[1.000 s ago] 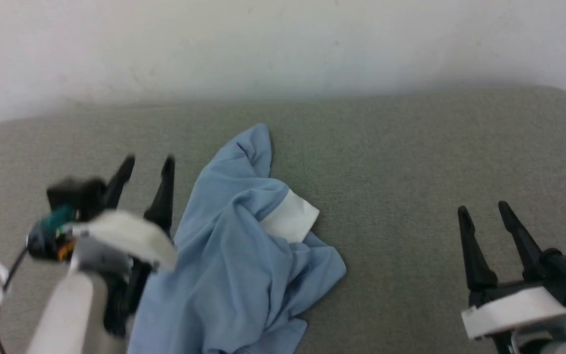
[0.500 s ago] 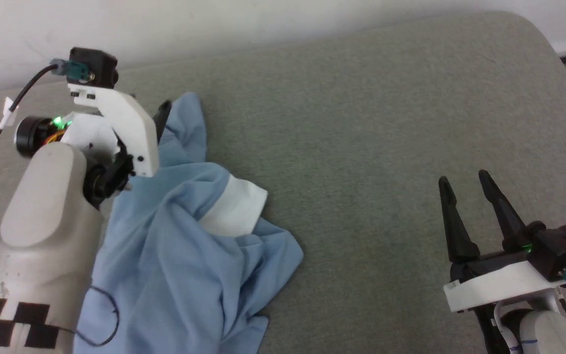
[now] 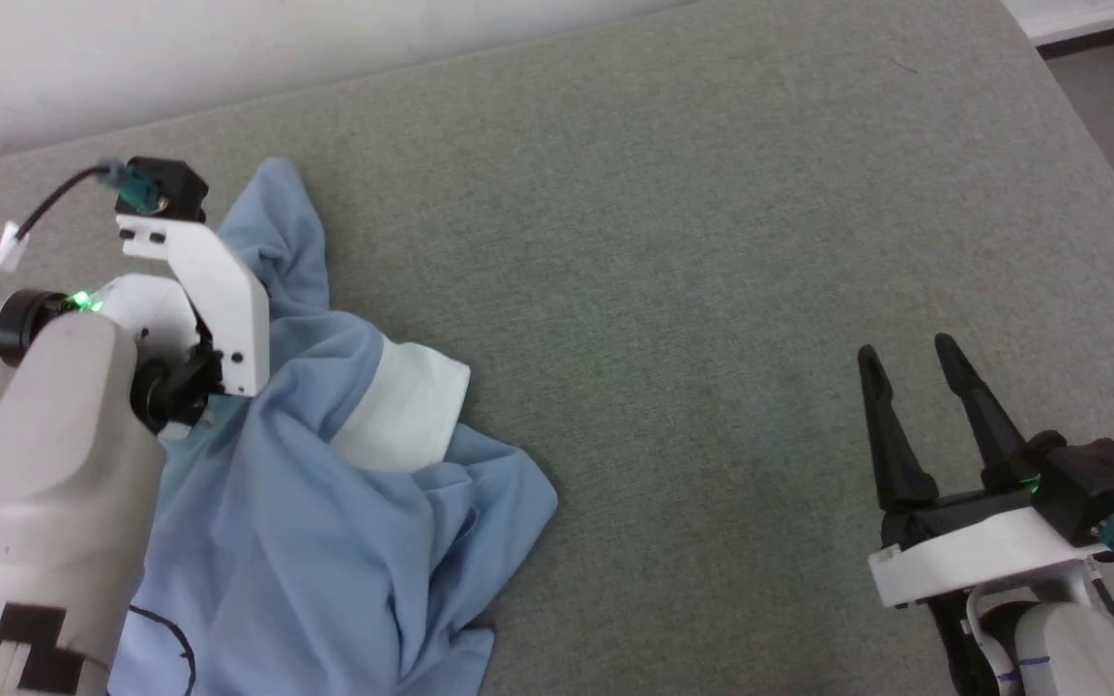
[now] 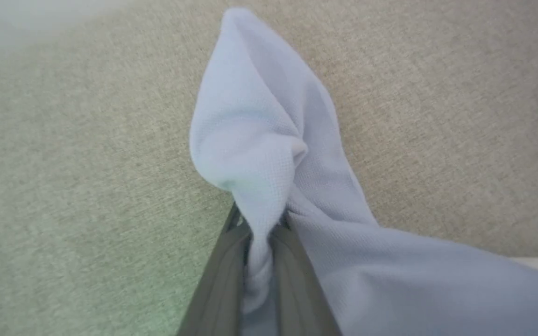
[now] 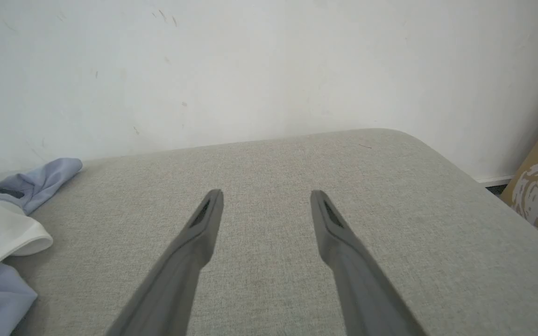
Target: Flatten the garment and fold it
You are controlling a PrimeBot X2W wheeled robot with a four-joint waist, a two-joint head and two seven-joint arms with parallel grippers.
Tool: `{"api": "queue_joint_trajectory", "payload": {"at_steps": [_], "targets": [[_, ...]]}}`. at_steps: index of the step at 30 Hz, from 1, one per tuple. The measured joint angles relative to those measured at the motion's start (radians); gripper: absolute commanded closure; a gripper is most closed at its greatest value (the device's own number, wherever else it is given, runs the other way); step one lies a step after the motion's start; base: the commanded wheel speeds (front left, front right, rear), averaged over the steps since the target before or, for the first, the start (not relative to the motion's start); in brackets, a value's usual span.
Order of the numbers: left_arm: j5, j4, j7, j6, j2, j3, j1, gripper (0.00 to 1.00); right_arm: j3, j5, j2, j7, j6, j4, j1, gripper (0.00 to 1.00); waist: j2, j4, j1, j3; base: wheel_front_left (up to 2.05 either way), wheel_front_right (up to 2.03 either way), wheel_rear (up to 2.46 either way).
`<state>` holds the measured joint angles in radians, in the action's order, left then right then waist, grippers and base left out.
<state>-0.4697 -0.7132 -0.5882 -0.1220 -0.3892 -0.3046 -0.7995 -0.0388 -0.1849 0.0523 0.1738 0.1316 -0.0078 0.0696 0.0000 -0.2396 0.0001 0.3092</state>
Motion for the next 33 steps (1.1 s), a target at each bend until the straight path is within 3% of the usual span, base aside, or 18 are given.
{"api": "queue_joint_trajectory", "payload": {"at_steps": [2,8,16,21,23,24,29,33], "targets": [[0.022,0.035,0.075,0.023,-0.009,0.004,0.028,1.00,0.005,0.003,0.000,-0.001,0.000,-0.001,0.001,0.00,0.0000,0.009,0.0000,-0.006,0.00,0.00,0.00],[-0.015,0.250,0.271,0.163,-0.042,0.137,0.188,1.00,0.020,0.017,0.000,-0.013,0.000,-0.003,-0.011,0.00,0.0000,0.053,-0.0001,-0.045,0.00,0.00,0.00],[-0.072,0.614,0.325,0.385,-0.042,0.316,0.719,1.00,0.035,0.028,0.000,-0.042,0.000,-0.029,-0.059,0.00,0.0000,0.127,-0.0001,-0.099,0.00,0.00,0.00],[-0.096,0.773,0.335,0.461,0.023,0.353,0.975,1.00,0.052,0.036,0.000,-0.058,0.000,-0.044,-0.087,0.00,0.0001,0.161,-0.0003,-0.133,0.00,0.00,0.00],[-0.104,0.816,0.345,0.466,0.051,0.347,1.025,0.60,0.061,0.036,0.000,-0.061,0.000,-0.048,-0.099,0.00,0.0000,0.173,-0.0003,-0.145,0.00,0.00,0.00],[-0.103,0.831,0.360,0.466,0.063,0.342,1.037,0.00,0.065,0.036,0.000,-0.065,0.000,-0.049,-0.104,0.00,0.0000,0.178,-0.0002,-0.153,0.00,0.00,0.00],[-0.101,0.877,0.519,0.446,0.123,0.340,1.029,0.00,0.068,0.042,0.000,-0.080,0.000,-0.063,-0.124,0.00,0.0000,0.201,-0.0002,-0.185,0.00,0.00,0.00],[-0.047,0.890,0.668,0.401,0.123,0.325,0.985,0.00,0.067,0.044,0.000,-0.088,0.000,-0.074,-0.132,0.00,0.0001,0.216,-0.0002,-0.205,0.00,0.00,0.00]]}}
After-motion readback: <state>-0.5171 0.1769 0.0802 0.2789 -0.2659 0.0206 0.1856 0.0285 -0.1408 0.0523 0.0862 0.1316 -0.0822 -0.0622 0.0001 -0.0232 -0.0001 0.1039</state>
